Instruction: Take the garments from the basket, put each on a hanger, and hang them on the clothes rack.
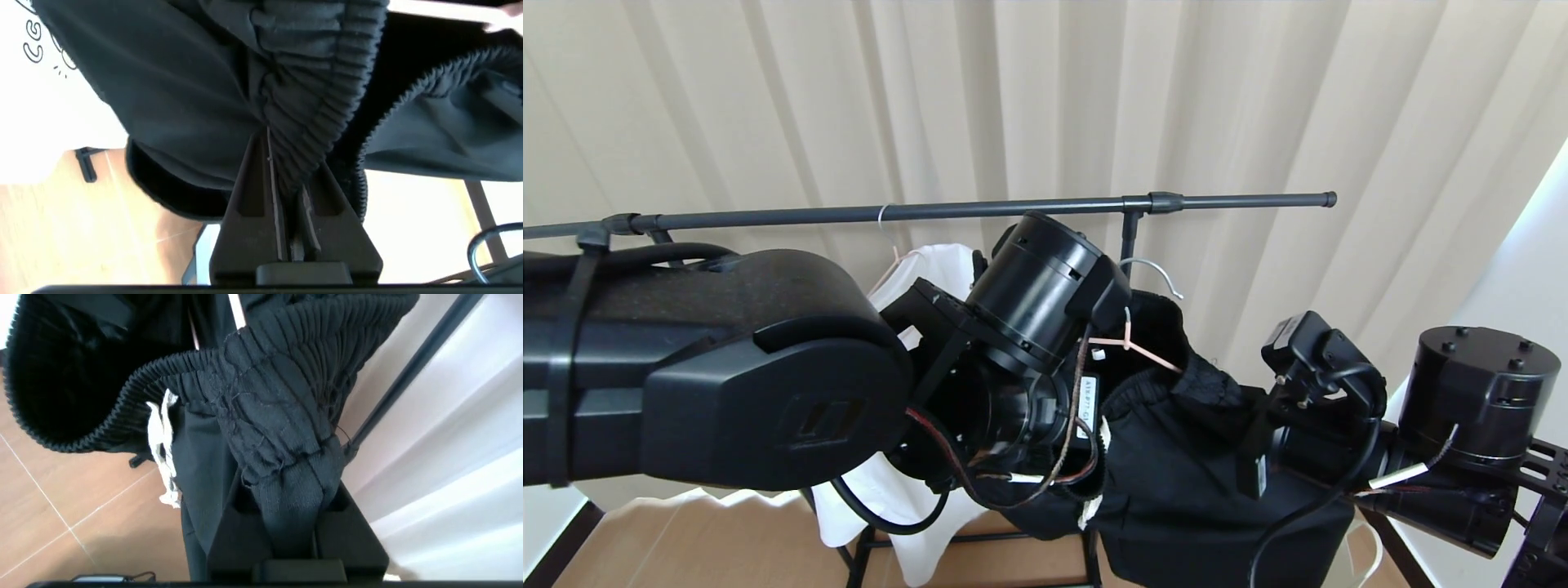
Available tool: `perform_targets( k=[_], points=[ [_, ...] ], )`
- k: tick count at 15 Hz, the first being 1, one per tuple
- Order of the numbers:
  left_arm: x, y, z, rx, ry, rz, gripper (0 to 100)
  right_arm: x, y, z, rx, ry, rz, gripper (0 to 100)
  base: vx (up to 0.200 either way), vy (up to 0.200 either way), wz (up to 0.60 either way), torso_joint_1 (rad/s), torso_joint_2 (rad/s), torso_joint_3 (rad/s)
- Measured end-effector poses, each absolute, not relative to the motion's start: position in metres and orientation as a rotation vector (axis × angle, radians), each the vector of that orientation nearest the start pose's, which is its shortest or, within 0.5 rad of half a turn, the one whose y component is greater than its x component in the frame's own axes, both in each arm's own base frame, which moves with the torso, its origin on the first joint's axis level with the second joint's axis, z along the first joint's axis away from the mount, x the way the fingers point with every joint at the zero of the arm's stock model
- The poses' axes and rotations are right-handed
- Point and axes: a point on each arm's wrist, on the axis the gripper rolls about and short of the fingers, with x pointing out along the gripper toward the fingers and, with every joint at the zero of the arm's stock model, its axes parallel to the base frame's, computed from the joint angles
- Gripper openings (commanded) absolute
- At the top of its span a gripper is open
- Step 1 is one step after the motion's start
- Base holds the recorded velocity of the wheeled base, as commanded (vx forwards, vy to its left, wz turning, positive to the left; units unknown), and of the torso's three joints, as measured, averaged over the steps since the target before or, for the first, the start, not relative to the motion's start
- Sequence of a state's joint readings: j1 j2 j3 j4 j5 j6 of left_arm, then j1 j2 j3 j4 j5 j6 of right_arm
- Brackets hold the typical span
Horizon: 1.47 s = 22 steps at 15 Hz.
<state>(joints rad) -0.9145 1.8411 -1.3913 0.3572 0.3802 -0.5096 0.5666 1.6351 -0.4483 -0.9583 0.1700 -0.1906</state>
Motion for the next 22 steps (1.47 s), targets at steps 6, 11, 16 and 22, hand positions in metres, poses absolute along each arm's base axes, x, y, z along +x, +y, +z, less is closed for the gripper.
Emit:
perform_targets(
  k=[6,11,16,22],
  points=[
    [0.213,-0.266,0.207,0.023,0.740,-0.310,0,0.206,0.142,0.145,-0.226,0.136,0.772,0,0.000,0.000,0.00,0.000,0.00,0.000],
    [0.215,-0.268,0.211,0.004,0.714,-0.315,0,0.195,0.144,0.151,-0.223,0.097,0.802,0,0.000,0.000,0.00,0.000,0.00,0.000],
    [0.217,-0.270,0.207,0.008,0.703,-0.295,0,0.187,0.146,0.152,-0.225,0.086,0.827,0,0.000,0.000,0.00,0.000,0.00,0.000],
    [0.218,-0.271,0.206,0.009,0.703,-0.293,0,0.181,0.145,0.156,-0.220,0.054,0.836,0,0.000,0.000,0.00,0.000,0.00,0.000]
  ],
)
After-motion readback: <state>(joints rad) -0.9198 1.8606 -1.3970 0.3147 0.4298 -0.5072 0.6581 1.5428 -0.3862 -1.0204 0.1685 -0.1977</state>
